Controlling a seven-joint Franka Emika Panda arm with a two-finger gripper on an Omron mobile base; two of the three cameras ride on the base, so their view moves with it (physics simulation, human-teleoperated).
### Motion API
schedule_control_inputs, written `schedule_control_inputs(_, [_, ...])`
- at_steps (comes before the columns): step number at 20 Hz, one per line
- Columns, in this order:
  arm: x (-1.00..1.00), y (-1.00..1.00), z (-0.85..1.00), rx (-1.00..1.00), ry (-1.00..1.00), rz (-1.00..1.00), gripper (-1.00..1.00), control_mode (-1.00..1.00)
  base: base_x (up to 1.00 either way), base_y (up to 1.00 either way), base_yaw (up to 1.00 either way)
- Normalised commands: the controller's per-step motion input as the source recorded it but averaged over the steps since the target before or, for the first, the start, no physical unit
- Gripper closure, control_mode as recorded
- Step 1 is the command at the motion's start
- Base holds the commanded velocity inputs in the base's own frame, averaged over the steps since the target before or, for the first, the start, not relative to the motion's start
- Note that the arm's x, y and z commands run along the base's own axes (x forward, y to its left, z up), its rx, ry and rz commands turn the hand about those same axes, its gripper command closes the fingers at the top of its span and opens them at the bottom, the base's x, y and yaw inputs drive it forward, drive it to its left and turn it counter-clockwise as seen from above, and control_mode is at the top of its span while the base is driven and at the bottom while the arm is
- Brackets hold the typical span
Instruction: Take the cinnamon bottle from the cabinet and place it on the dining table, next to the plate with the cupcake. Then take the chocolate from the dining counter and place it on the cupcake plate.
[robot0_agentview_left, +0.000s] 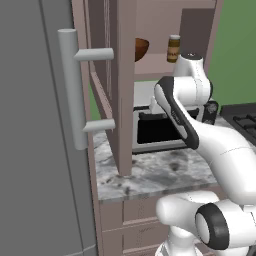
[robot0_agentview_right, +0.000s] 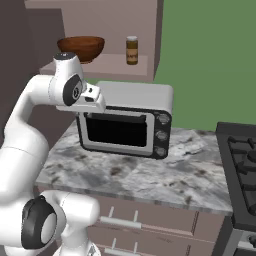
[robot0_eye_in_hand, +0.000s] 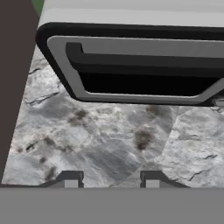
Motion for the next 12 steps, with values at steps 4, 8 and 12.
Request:
schedule_control_inputs(4, [-0.02, -0.01, 0.00, 0.00, -0.01, 0.00, -1.00, -1.00, 0.00, 0.00, 0.00])
schedule_control_inputs(8, [0.00, -0.18, 0.21, 0.01, -0.16, -0.04, -1.00, -1.00, 0.00, 0.00, 0.00])
schedule_control_inputs(12, [0.01, -0.13, 0.78, 0.00, -0.45, -0.23, -1.00, -1.00, 0.00, 0.00, 0.00])
